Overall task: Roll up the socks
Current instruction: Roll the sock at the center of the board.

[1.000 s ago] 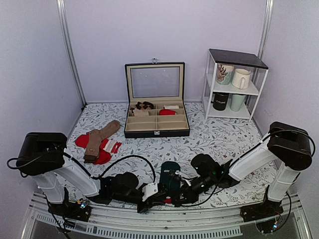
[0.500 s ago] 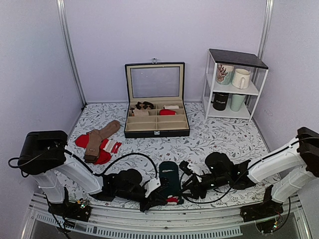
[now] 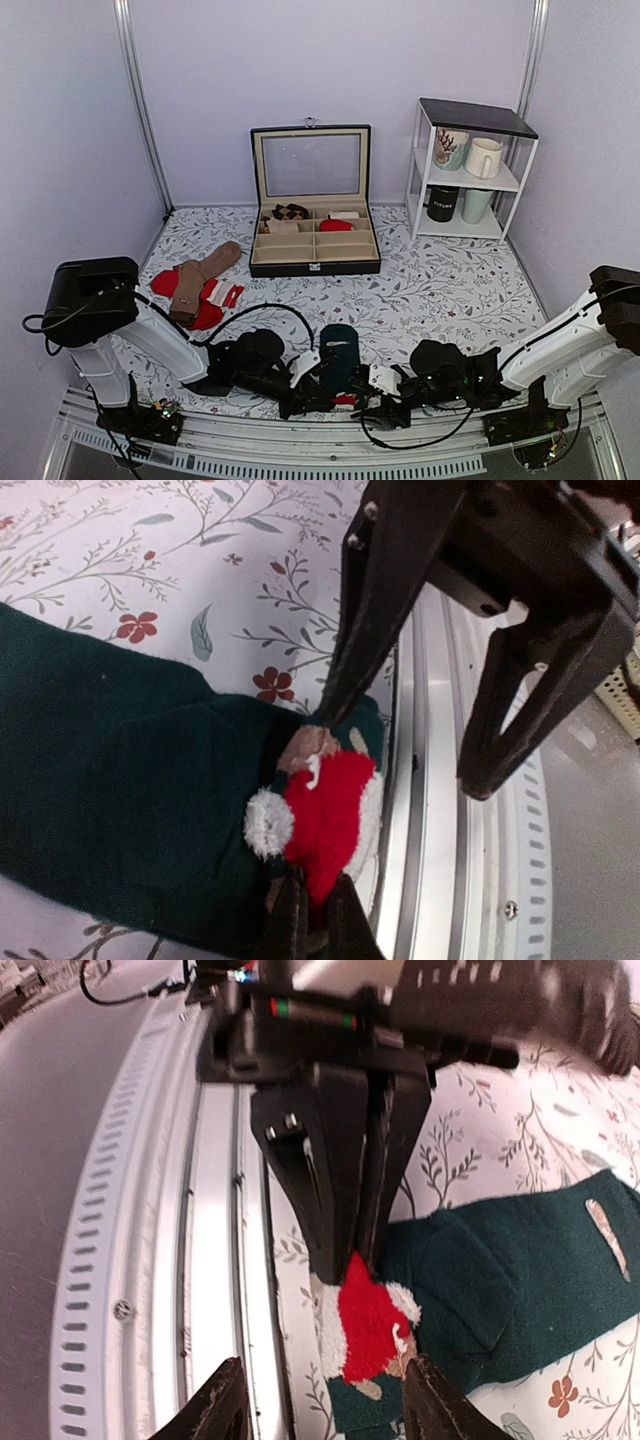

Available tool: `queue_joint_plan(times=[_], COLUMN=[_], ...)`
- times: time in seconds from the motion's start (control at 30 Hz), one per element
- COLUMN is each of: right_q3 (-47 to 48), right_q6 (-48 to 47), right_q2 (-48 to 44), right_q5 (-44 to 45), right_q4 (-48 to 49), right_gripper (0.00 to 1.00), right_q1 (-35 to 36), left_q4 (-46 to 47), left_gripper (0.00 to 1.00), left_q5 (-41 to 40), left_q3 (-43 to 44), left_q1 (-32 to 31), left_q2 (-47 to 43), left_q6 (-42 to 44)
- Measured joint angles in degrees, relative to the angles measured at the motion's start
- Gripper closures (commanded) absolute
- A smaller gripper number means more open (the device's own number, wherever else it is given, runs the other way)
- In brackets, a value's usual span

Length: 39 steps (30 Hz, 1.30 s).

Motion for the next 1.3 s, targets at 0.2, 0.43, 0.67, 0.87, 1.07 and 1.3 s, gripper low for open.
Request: queue_joint_plan(times=[0.2, 0.43, 0.67, 0.87, 1.07, 1.3], right_q3=[1.31, 2.29, 3.32, 4.11, 5.29, 5.57], right_q6=[-1.57, -1.79, 0.37, 5.22, 11.04, 17.49], right_q2=[4.11, 6.43, 8.59, 9.05, 8.46, 8.52], right_q5=[2.27, 4.81, 6.32, 5.97, -1.18, -12.72], right_q4=[-0.07, -0.04, 0.07, -0.09, -0.55, -6.27], right_gripper=[0.46, 0.68, 0.91, 0.93, 0.93, 0.93], right_q1=[1.09, 1.92, 2.1, 2.12, -0.13, -8.02], left_q4=[0.22, 1.03, 1.84, -0.94, -7.04, -7.89], left_gripper=[1.0, 1.0, 0.96, 0.95, 0.74, 0.61], left_q5=[1.22, 2.27, 3.17, 1.01, -6.95, -14.36], left_q3=[0.02, -0.11, -0.44, -1.55, -4.87, -6.91], left_q1=[0.52, 0.96, 1.38, 1.31, -3.41, -6.21], left_q2=[0.28, 0.72, 0.96, -2.8, -14.58, -21.18], left_q6=[-0.37, -0.63, -1.11, -0.5, 5.79, 13.0])
